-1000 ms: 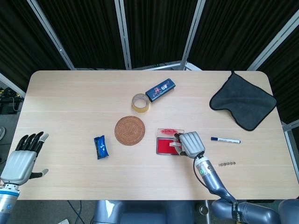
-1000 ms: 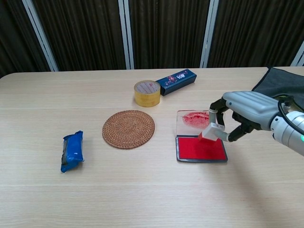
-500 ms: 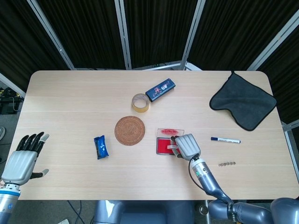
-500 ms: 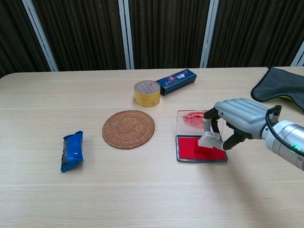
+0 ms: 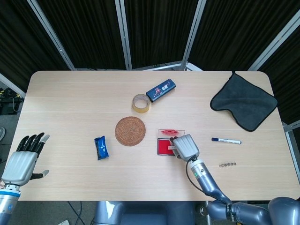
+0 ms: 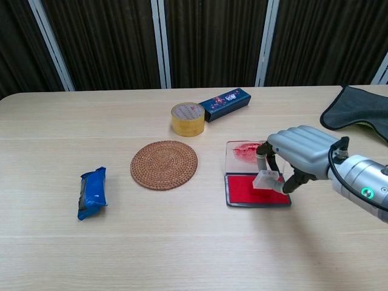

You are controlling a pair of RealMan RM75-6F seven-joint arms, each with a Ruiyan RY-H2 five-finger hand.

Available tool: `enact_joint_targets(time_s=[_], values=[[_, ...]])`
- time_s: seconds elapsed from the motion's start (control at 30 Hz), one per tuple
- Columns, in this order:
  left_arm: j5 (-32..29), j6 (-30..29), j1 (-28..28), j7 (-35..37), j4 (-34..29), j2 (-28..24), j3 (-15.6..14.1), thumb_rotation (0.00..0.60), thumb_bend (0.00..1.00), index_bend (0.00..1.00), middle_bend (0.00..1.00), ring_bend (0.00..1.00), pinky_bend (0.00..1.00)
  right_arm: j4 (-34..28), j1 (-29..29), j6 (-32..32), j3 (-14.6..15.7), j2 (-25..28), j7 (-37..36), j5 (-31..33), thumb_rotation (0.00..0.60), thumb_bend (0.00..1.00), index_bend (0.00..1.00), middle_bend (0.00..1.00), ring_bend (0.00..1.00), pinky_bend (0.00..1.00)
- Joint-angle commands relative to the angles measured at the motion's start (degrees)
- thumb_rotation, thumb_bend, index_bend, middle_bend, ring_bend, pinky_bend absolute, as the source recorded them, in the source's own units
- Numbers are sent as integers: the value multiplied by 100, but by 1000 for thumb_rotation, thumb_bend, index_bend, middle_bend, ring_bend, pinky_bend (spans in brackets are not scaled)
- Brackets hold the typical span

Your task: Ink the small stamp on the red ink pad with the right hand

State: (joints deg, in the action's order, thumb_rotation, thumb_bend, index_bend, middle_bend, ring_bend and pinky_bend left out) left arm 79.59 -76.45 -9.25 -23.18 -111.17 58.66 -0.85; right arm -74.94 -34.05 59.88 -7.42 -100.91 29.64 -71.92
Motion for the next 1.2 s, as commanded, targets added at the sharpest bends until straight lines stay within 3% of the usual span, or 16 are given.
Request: enact_joint_targets(time_s=[0.03,0.57,0.9,1.07,1.2], values=[[-5,1,-4,11,-1,-4,4,600,0,0,0,0,0,-37,-48,-58,-9,-33,283,149,600,408,560,579,998,1000],[5,25,-15,102,-6,-50,-15,600,0,0,0,0,0,-100,-95,-92,8,-110,814,532,600,408,560,579,998,1000],[46,17,-13,154,-14,-79,-30,600,0,0,0,0,0,-327,-76,110,-38,18,549,348,600,409,560,580,998,1000],[57,18,-12,167,-20,-87,-37,600,0,0,0,0,0,-613,-64,235,-142,173,374,263,600,408,560,580,998,1000],[81,8,-6,181,-29,-98,-47,600,0,0,0,0,0,-1211,1,329,-221,604,169,192,600,409,560,580,998,1000]])
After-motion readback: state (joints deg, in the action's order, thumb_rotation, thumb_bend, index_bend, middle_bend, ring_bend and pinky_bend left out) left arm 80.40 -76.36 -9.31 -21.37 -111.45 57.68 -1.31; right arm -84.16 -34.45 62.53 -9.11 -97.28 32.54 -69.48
